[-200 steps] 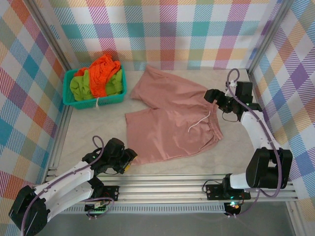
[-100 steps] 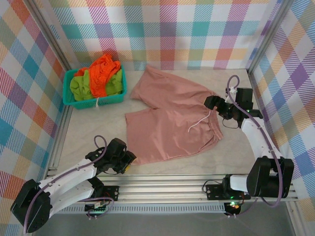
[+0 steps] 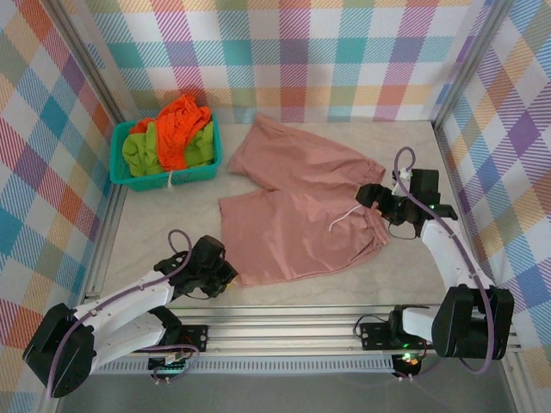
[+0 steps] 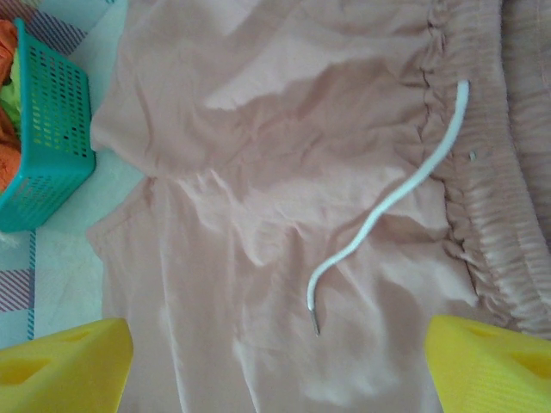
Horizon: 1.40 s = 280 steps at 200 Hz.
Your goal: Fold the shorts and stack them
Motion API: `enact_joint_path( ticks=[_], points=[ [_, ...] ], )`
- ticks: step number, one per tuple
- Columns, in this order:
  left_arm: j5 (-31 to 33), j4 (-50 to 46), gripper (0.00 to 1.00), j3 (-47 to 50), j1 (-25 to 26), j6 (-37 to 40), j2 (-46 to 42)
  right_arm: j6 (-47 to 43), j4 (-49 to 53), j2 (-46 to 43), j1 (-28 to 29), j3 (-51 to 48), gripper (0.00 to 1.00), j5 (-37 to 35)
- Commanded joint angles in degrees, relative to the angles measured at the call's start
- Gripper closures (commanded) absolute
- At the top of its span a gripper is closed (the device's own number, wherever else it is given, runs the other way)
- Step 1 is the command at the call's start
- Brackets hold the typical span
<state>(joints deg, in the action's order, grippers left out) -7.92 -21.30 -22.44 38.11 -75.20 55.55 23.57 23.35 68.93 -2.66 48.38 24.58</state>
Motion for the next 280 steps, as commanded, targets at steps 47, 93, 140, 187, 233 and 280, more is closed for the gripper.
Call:
enact_joint_path(
  ticks=[47,93,140,187,233,280],
  points=[
    [3.9,-3.5,1.00,-5.3,-0.6,4.1,-2.2,8.0,5.7,-2.9,-0.4,-6.2,0.14,-2.8],
    [5.7,-6.9,1.00,-7.0,-2.8,6.7,-5.1,12.6,11.6,-4.2,-2.7,-9.5,0.27,-13.5],
    [5.5,-5.7,1.00,-6.1,-3.4,6.7,-5.0,13.0,10.0,-0.5,-4.6,-10.8,0.36,-17.9],
    [5.4,-5.2,1.00,-5.7,-3.5,7.1,-5.0,13.8,4.5,4.7,-4.6,-10.7,0.43,-15.3],
    [5.5,-4.8,1.00,-5.2,-3.8,7.1,-4.9,12.4,2.8,8.1,-4.6,-9.3,0.44,-16.1],
    [5.5,-4.5,1.00,-5.2,-4.1,7.3,-4.6,11.3,1.7,11.8,-4.6,-8.1,0.53,-16.2]
  ],
)
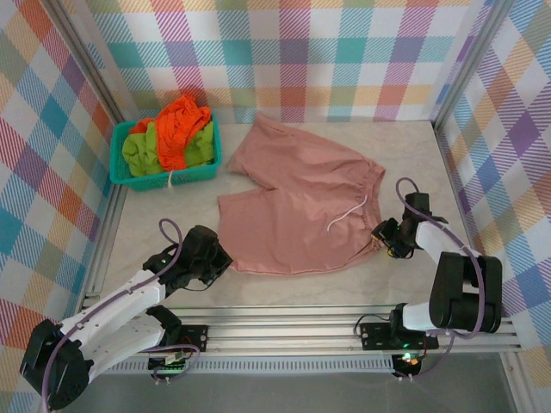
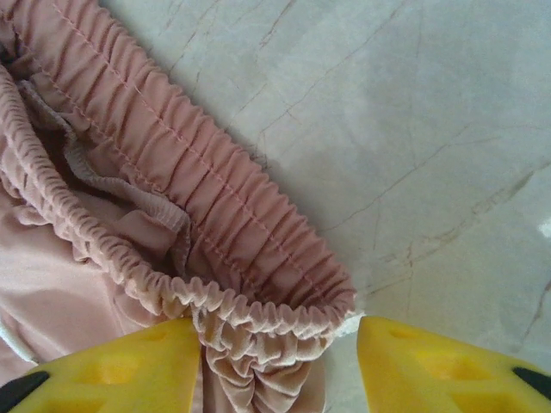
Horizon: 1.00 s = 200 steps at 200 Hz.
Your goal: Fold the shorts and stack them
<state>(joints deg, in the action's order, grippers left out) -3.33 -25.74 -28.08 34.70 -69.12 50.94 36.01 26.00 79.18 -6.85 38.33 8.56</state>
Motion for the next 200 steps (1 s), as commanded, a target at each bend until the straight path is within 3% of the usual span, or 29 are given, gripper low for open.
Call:
enact_joint_path(
  ticks=[1,43,96,152,200],
  points=[
    [0.9,0.0,1.00,0.3,-0.7,1.3,0.0,-1.1,-1.0,1.6,-0.4,2.0,0.53,-0.1],
    [1.0,-0.1,1.00,0.4,-1.0,1.4,-0.1,-1.8,-2.2,4.4,-0.4,2.7,0.69,0.1],
    [1.9,-2.4,1.00,-2.1,-2.8,4.1,-0.9,-3.3,0.2,2.7,-0.4,5.1,1.00,-1.0],
    [7.5,-14.5,1.00,-17.0,-7.5,14.5,-3.9,-5.4,9.2,-9.5,-0.4,11.4,1.00,-0.5],
    [11.8,-21.4,1.00,-35.2,-8.3,23.3,-0.9,-7.0,18.6,-17.5,-0.4,20.2,1.00,0.6]
  ],
)
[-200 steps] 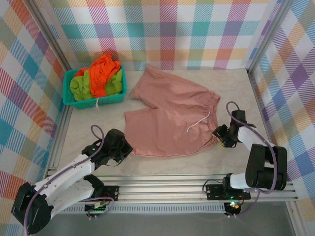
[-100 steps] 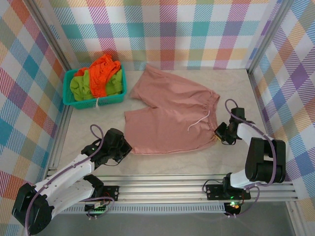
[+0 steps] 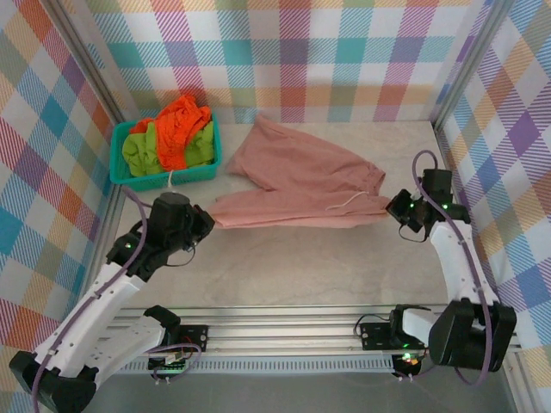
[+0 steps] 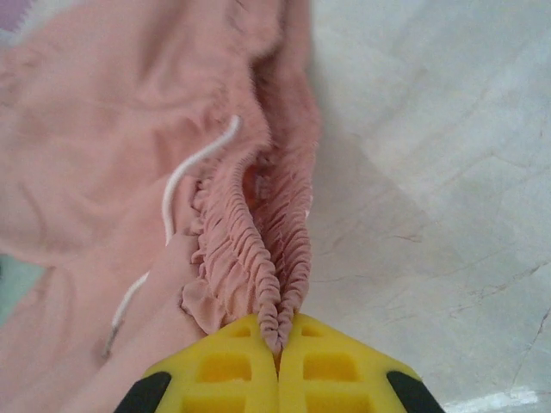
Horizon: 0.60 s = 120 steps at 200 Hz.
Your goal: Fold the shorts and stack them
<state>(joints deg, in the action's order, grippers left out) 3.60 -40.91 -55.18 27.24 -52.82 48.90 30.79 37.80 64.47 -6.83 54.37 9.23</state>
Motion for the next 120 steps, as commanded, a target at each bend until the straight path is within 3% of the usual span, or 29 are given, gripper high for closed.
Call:
enact_joint_path(
  ticks=[1,60,120],
  points=[
    [4.9,-6.4,1.00,-8.3,-0.8,7.1,1.2,-1.9,6.9,-2.9,-0.4,4.4,1.00,-0.1],
    [8.6,-11.3,1.00,-30.4,-0.8,15.3,6.9,-2.3,13.2,-6.9,-0.3,11.8,1.00,0.7],
    [6.6,-8.1,1.00,-35.9,-0.8,17.9,15.0,-2.7,13.9,-6.3,-0.4,10.2,1.00,-0.7]
  ],
)
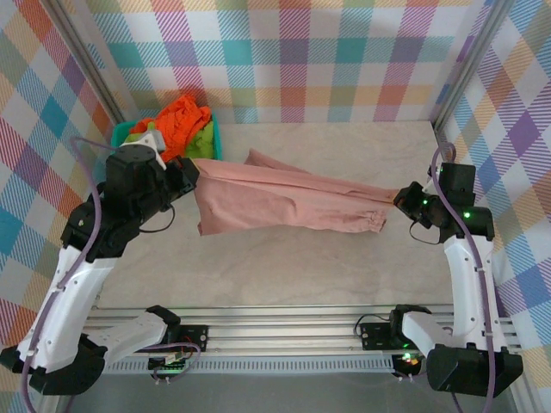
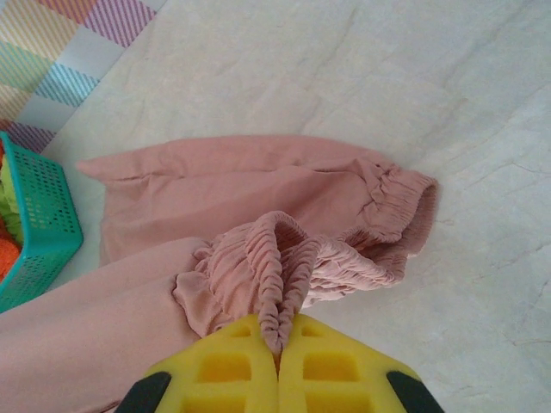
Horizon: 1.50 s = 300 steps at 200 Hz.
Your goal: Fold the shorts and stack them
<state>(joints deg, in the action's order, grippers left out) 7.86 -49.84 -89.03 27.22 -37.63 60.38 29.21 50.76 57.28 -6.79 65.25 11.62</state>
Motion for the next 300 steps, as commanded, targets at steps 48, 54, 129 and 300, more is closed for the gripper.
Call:
enact_joint_path(
  ticks=[48,54,129,300],
  points=[
    [3.8,5.1,1.00,-4.2,-1.0,4.5,15.1,-1.1,-2.0,5.7,-0.4,-2.1,1.00,-4.8],
    [4.0,5.9,1.00,-4.2,-1.2,4.5,16.6,-1.0,-2.4,6.6,-0.4,-2.3,1.00,-4.8],
    [-0.1,13.2,1.00,-12.5,-5.9,3.1,36.1,0.6,-8.7,15.9,-0.5,-2.5,1.00,-5.1],
    [-14.2,16.7,0.00,-29.9,-8.1,0.2,56.2,5.0,-19.6,31.7,-2.1,8.8,0.08,5.8]
  ],
)
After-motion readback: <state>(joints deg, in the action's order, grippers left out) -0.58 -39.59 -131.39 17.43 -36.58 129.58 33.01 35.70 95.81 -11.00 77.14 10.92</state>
